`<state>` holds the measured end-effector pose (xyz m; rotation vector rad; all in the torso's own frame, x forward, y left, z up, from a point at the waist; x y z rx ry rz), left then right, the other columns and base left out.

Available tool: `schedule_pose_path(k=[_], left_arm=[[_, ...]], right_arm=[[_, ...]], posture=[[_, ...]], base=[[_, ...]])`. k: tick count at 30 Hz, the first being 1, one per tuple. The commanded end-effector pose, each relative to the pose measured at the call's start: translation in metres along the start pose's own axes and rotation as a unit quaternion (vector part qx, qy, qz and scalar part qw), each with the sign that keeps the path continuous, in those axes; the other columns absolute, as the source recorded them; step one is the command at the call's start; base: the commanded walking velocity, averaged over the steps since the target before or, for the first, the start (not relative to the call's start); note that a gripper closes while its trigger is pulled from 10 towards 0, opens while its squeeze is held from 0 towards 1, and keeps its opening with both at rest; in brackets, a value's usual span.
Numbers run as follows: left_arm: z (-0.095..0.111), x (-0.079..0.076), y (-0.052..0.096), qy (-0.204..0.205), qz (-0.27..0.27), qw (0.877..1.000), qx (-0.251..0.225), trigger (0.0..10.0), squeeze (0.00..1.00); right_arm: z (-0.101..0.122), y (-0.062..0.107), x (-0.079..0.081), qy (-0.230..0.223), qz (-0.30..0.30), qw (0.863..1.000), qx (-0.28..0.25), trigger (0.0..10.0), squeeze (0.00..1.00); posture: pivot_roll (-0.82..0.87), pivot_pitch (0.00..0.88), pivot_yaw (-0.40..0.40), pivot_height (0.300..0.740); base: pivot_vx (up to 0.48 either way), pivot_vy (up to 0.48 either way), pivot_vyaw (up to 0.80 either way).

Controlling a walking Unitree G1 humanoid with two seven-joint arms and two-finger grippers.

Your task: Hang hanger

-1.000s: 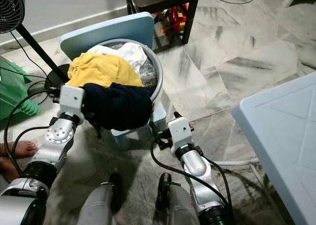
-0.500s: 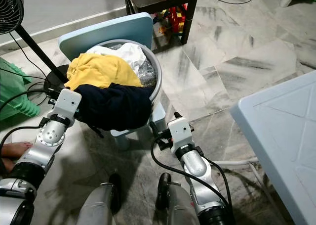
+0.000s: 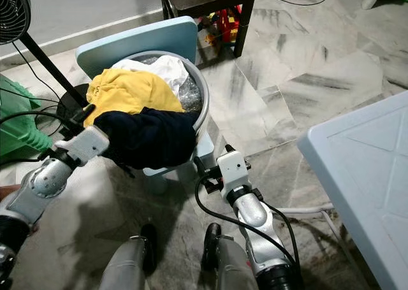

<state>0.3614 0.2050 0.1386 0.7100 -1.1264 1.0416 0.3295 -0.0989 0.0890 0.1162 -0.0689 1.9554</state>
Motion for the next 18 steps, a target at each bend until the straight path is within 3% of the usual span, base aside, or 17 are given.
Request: schedule_pose_path(k=[1, 2, 4, 8, 10, 16, 18], left_arm=[[-0.004, -0.005, 0.008, 0.009, -0.004, 1.000, 0.009, 10.0, 0.57], [-0.005, -0.003, 0.009, 0.018, 0.005, 1.000, 0.017, 10.0, 0.57], [-0.006, -0.001, 0.010, 0.057, 0.038, 0.997, 0.036, 10.0, 0.00], [-0.004, 0.001, 0.015, 0.103, 0.095, 0.988, 0.064, 10.0, 0.00], [-0.004, -0.004, 0.023, 0.149, 0.130, 0.975, 0.099, 10.0, 0.00], [-0.003, -0.021, 0.041, 0.210, 0.134, 0.958, 0.143, 10.0, 0.00], [-0.002, -0.034, 0.050, 0.246, 0.125, 0.947, 0.163, 10.0, 0.00]], right_arm=[[-0.010, 0.005, -0.003, -0.005, -0.005, 1.000, 0.015, 10.0, 0.00], [-0.010, 0.004, -0.003, -0.005, -0.005, 1.000, 0.015, 10.0, 0.00], [-0.010, 0.004, -0.004, -0.005, -0.007, 1.000, 0.015, 10.0, 0.00], [-0.010, 0.004, -0.004, -0.006, -0.007, 1.000, 0.015, 10.0, 0.00], [-0.010, 0.004, -0.004, -0.005, -0.006, 1.000, 0.015, 10.0, 0.00], [-0.009, 0.001, -0.004, -0.004, -0.004, 1.000, 0.016, 10.0, 0.00], [-0.009, 0.001, -0.003, -0.004, -0.002, 1.000, 0.016, 10.0, 0.00]], posture=[[0.09, 0.303, -0.006, 0.740], [0.09, 0.304, -0.004, 0.740], [0.09, 0.304, -0.006, 0.740], [0.09, 0.303, -0.007, 0.740], [0.09, 0.303, -0.012, 0.740], [0.10, 0.305, -0.014, 0.740], [0.11, 0.305, -0.013, 0.740]], base=[[0.000, 0.000, 0.00], [0.000, 0.000, 0.00], [0.000, 0.000, 0.00], [0.000, 0.000, 0.00], [0.000, 0.000, 0.00], [0.000, 0.000, 0.00], [0.000, 0.000, 0.00]])
Point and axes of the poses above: a point about 5 cm out from each wrist's last joint towards the gripper, its own y axis pointing back from the gripper into the wrist, its own z axis along the axis of the wrist's last joint, x = y × z, the point moved 3 cm from there along -y, pointing out of the wrist towards the gripper, and after that the axes turned 15 degrees about -y, right-handed, at the moved point
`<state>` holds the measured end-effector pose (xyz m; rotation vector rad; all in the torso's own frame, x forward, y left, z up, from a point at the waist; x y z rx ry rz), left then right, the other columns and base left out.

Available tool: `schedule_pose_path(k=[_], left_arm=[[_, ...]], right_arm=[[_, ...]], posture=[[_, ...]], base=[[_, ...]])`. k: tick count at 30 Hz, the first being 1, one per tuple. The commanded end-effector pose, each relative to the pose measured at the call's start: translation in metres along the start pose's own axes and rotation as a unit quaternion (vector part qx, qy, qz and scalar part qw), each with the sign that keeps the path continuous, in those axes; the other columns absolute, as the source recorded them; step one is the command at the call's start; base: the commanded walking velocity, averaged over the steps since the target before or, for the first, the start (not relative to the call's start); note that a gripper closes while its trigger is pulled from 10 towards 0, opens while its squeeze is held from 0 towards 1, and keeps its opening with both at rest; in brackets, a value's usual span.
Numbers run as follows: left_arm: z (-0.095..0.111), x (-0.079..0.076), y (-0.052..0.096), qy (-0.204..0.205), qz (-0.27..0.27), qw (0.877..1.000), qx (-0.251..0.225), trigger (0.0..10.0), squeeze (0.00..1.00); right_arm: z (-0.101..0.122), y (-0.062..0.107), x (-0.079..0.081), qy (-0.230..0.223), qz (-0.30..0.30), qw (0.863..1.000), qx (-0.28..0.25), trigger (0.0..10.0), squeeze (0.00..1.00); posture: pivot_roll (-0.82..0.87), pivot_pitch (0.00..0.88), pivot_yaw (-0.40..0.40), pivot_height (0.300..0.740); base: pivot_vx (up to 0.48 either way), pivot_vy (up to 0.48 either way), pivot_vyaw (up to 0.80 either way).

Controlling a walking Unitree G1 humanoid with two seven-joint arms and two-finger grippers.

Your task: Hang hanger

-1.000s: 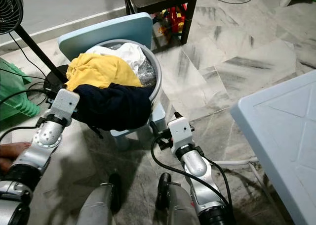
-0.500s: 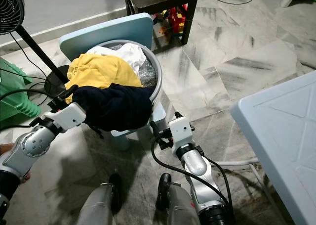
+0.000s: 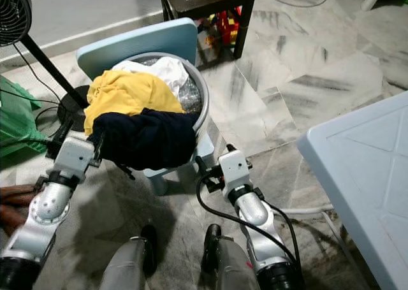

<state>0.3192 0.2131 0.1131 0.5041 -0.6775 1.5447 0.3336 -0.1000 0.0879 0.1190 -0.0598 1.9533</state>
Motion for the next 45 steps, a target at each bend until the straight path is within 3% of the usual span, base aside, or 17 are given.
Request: schedule_pose_path(k=[1, 4, 6, 12, 14, 23, 24, 28, 29, 33, 45], left_arm=[[-0.009, -0.006, 0.010, 0.015, -0.013, 1.000, 0.025, 10.0, 0.00], [-0.023, -0.017, 0.028, 0.042, -0.022, 0.996, 0.073, 10.0, 0.00], [-0.032, -0.016, 0.033, 0.041, -0.017, 0.994, 0.095, 10.0, 0.00], [-0.049, -0.011, 0.032, 0.045, -0.015, 0.990, 0.133, 10.0, 0.00], [-0.051, -0.013, 0.029, 0.043, -0.037, 0.989, 0.135, 10.0, 0.00], [-0.030, -0.029, 0.006, 0.030, -0.090, 0.992, 0.088, 10.0, 0.00], [-0.024, -0.038, 0.003, 0.014, -0.113, 0.991, 0.070, 10.0, 0.00], [-0.011, -0.046, -0.003, -0.006, -0.142, 0.989, 0.032, 10.0, 0.00], [0.005, -0.050, -0.006, -0.017, -0.161, 0.987, -0.009, 10.0, 0.00], [0.017, -0.051, -0.005, -0.013, -0.158, 0.987, -0.034, 10.0, 0.00], [0.018, -0.068, 0.015, 0.043, -0.157, 0.987, -0.014, 10.0, 0.00]], right_arm=[[-0.008, 0.004, -0.001, -0.005, 0.000, 1.000, 0.012, 10.0, 0.00], [-0.009, 0.003, 0.000, -0.006, 0.000, 1.000, 0.013, 10.0, 0.00], [-0.009, 0.003, -0.001, -0.006, -0.001, 1.000, 0.013, 10.0, 0.00], [-0.011, 0.005, -0.002, -0.006, -0.003, 1.000, 0.015, 10.0, 0.00], [-0.011, 0.004, -0.002, -0.005, -0.003, 1.000, 0.016, 10.0, 0.00], [-0.013, 0.004, -0.003, -0.005, -0.006, 1.000, 0.018, 10.0, 0.00], [-0.013, 0.005, -0.003, -0.006, -0.007, 1.000, 0.018, 10.0, 0.00], [-0.014, 0.006, -0.005, -0.006, -0.011, 1.000, 0.018, 10.0, 0.00], [-0.014, 0.008, -0.008, -0.006, -0.017, 1.000, 0.016, 10.0, 0.00], [-0.014, 0.011, -0.012, -0.006, -0.026, 1.000, 0.016, 10.0, 0.00], [-0.020, 0.014, -0.015, -0.023, -0.037, 0.999, 0.024, 10.0, 0.00]], posture=[[0.11, 0.305, -0.014, 0.740], [0.11, 0.307, -0.014, 0.740], [0.11, 0.305, -0.012, 0.740], [0.11, 0.302, -0.011, 0.740], [0.11, 0.300, -0.009, 0.740], [0.10, 0.300, -0.005, 0.740], [0.09, 0.300, -0.002, 0.740], [0.09, 0.299, 0.003, 0.740], [0.08, 0.296, 0.009, 0.740], [0.07, 0.292, 0.018, 0.740], [0.09, 0.288, 0.011, 0.740]], base=[[0.000, 0.000, 0.00], [0.000, 0.000, 0.00], [0.000, 0.000, 0.00], [0.000, 0.000, 0.00], [0.000, 0.000, 0.00], [0.000, 0.000, 0.00], [0.000, 0.000, 0.00], [0.000, 0.000, 0.00], [0.000, 0.000, 0.00], [0.000, 0.000, 0.00], [0.000, 0.000, 0.00]])
Point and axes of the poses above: a point about 5 cm out from each wrist's last joint towards the gripper, its own y axis pointing back from the gripper into the wrist, its own z axis along the axis of the wrist's last joint, x = y × z, the point moved 3 cm from there along -y, pointing out of the wrist towards the gripper, and after that the axes turned 15 degrees about -y, right-handed, at the moved point
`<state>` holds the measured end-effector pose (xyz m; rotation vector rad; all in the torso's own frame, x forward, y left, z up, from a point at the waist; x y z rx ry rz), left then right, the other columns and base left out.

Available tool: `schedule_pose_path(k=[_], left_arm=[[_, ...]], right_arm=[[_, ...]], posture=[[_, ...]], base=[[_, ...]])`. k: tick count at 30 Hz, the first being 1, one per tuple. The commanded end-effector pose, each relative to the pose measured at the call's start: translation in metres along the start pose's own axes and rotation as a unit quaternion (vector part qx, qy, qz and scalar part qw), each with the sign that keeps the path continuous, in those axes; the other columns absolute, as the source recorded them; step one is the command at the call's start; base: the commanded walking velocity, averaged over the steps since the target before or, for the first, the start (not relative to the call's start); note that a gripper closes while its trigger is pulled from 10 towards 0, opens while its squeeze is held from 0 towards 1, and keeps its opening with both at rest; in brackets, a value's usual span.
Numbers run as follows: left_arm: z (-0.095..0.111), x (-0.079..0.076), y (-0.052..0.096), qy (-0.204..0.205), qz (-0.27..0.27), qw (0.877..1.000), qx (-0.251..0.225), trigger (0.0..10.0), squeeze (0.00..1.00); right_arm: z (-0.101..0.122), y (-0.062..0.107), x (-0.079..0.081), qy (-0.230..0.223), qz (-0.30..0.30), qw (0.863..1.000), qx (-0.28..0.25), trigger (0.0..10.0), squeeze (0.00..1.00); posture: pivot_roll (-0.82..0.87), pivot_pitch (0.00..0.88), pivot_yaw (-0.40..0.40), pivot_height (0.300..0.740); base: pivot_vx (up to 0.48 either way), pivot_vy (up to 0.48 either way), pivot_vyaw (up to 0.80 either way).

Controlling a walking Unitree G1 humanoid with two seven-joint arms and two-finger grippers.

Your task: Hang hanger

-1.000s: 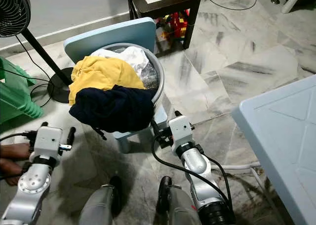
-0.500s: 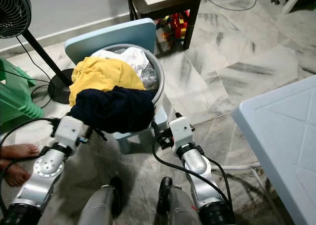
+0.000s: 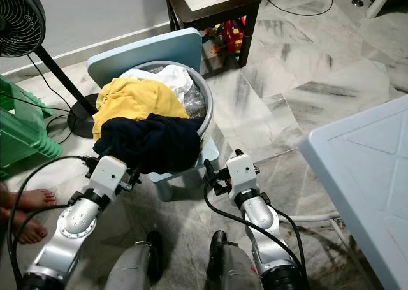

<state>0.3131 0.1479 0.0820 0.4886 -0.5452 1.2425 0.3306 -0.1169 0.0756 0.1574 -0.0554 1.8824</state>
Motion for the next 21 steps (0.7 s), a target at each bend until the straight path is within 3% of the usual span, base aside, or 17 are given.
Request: schedule_pose_path(k=[1, 4, 13, 21], left_arm=[[-0.0031, -0.0026, 0.0055, 0.013, -0.001, 1.000, 0.010, 10.0, 0.00], [-0.0018, -0.0054, 0.0072, 0.035, -0.001, 0.999, 0.015, 10.0, 0.00], [-0.0050, -0.0017, 0.0080, 0.040, -0.004, 0.999, 0.024, 10.0, 0.00], [-0.0031, 0.0003, 0.0063, 0.040, -0.005, 0.999, 0.020, 10.0, 0.00]], right_arm=[[-0.0099, 0.0040, 0.0000, -0.010, -0.002, 1.000, 0.017, 10.0, 0.00], [-0.0081, 0.0004, 0.0000, -0.012, -0.001, 1.000, 0.017, 10.0, 0.00], [-0.0083, 0.0005, 0.0003, -0.012, 0.000, 1.000, 0.016, 10.0, 0.00], [-0.0100, 0.0012, 0.0008, -0.012, -0.001, 1.000, 0.018, 10.0, 0.00]], posture=[[0.09, 0.287, 0.010, 0.740], [0.10, 0.286, 0.007, 0.740], [0.09, 0.288, 0.009, 0.740], [0.10, 0.291, 0.013, 0.740]], base=[[0.000, 0.000, 0.00], [0.000, 0.000, 0.00], [0.000, 0.263, 0.00], [0.000, 0.466, 0.00]])
Point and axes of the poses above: a point about 5 cm out from each wrist's last joint towards the gripper, its own y axis pointing back from the gripper into the wrist, its own z axis along the axis of the wrist's last joint, x = y × z, the point moved 3 cm from there along -y, pointing out of the wrist towards the gripper, and after that the axes turned 15 degrees about -y, right-handed, at the moved point
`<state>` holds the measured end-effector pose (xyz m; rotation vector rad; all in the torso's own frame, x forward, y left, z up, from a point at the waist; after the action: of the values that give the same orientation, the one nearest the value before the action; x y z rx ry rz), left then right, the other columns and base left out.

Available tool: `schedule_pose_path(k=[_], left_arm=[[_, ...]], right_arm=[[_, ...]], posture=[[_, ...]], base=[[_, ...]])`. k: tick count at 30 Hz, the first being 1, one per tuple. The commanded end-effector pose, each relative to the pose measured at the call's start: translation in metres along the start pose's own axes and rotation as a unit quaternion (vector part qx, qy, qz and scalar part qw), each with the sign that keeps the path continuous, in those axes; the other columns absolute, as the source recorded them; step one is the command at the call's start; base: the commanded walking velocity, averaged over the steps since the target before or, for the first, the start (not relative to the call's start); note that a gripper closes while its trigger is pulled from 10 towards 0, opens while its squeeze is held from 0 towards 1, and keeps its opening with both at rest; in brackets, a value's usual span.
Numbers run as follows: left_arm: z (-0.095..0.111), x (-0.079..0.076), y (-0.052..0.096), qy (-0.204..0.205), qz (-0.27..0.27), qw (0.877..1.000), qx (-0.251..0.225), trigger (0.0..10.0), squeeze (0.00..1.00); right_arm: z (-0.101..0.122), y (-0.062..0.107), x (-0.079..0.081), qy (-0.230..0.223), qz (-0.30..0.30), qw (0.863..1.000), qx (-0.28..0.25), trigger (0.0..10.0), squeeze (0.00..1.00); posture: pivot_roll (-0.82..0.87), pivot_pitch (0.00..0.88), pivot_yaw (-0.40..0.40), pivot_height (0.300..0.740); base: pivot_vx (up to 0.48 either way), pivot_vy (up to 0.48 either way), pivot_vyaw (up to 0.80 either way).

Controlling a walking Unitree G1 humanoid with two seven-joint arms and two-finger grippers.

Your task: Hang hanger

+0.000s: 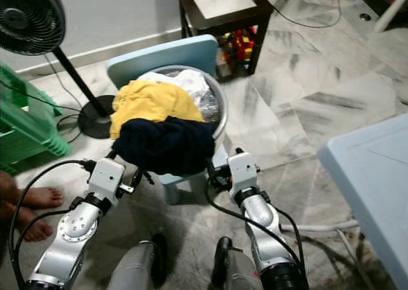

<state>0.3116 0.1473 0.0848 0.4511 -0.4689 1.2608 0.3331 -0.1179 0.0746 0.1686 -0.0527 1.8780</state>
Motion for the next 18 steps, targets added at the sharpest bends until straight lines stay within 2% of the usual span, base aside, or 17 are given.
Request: schedule_pose_path(k=[1, 11, 18], left_arm=[[-0.0063, -0.0003, 0.0055, -0.001, -0.005, 1.000, 0.013, 10.0, 0.00], [-0.0066, 0.0008, 0.0045, 0.000, -0.005, 1.000, 0.013, 10.0, 0.00], [-0.0035, 0.0059, -0.0004, -0.003, -0.003, 1.000, 0.003, 10.0, 0.00]], right_arm=[[-0.0094, 0.0029, 0.0027, -0.009, 0.001, 1.000, 0.015, 10.0, 0.00], [-0.0103, 0.0029, 0.0018, -0.008, 0.001, 1.000, 0.016, 10.0, 0.00], [-0.0093, 0.0029, -0.0003, -0.008, -0.002, 1.000, 0.015, 10.0, 0.00]], posture=[[0.10, 0.293, 0.015, 0.740], [0.10, 0.288, 0.012, 0.740], [0.09, 0.283, 0.010, 0.740]], base=[[0.000, 0.480, 0.00], [0.000, 0.448, 0.00], [0.000, 0.000, 0.00]])
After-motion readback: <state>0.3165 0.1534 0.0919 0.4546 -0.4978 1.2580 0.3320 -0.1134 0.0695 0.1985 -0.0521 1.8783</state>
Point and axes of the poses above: a point about 5 cm out from each wrist's last joint towards the gripper, its own y axis pointing back from the gripper into the wrist, its own z axis along the axis of the wrist's last joint, x = y × z, the point moved 3 cm from there along -y, pointing out of the wrist towards the gripper, and after that the axes turned 15 degrees about -y, right-handed, at the moved point
